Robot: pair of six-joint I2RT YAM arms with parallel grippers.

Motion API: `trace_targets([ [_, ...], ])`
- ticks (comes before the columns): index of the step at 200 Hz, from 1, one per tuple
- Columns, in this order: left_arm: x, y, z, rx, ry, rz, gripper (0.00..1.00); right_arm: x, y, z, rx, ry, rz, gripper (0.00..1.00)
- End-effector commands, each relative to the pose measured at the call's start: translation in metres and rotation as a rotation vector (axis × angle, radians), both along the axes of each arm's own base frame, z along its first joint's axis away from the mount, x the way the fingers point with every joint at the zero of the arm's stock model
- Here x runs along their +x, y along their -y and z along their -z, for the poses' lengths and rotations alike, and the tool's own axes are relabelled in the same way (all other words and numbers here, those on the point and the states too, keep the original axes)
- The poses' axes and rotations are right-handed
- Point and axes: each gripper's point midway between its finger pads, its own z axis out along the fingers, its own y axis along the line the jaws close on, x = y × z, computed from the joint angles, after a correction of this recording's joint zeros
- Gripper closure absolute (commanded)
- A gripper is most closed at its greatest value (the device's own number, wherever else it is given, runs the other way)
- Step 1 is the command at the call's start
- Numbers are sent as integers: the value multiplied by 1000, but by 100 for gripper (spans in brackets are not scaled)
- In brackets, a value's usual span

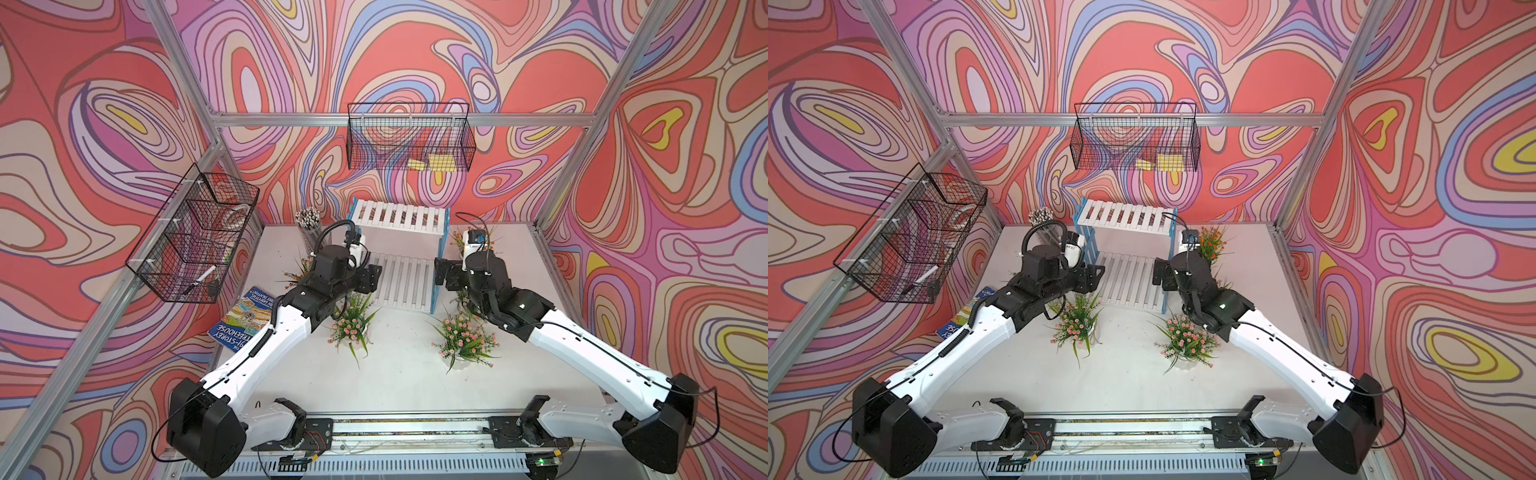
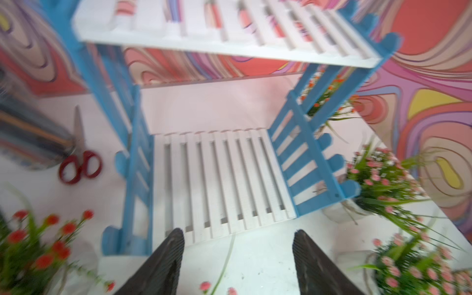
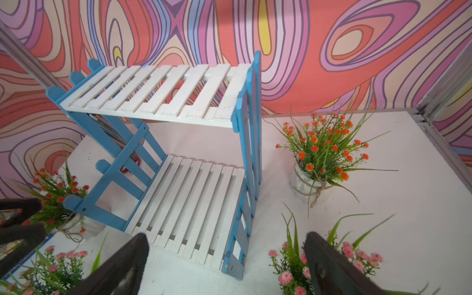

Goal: Place the baby's breath potted plants on the rack by color
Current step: Pick up the baby's breath potted plant from the center of the board.

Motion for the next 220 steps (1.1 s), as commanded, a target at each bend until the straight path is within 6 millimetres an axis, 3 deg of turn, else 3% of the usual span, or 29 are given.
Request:
trace_targets([
  [1, -25, 29, 11, 39, -51, 164, 25, 5, 21, 2, 90, -58, 20, 2],
  [44, -79, 64, 33, 41, -69, 286, 22, 18, 54, -2, 139, -84, 58, 2],
  [71, -113, 69, 56, 33, -64, 324, 18, 24, 68, -3, 179, -87, 72, 2],
  [98, -141, 76, 80, -29, -41, 400, 14, 28, 73, -7, 220, -78, 65, 2],
  [126, -164, 103, 98, -38, 55, 512, 8, 32, 71, -9, 239, -67, 52, 2],
  [143, -170, 127, 106, -9, 115, 573, 0, 33, 72, -12, 239, -52, 53, 2],
  [172, -159, 159, 116, -73, 159, 575, 0, 34, 73, -12, 234, -44, 46, 2],
  [220, -147, 196, 138, -128, 148, 602, 0, 32, 73, -19, 217, -8, 22, 2],
])
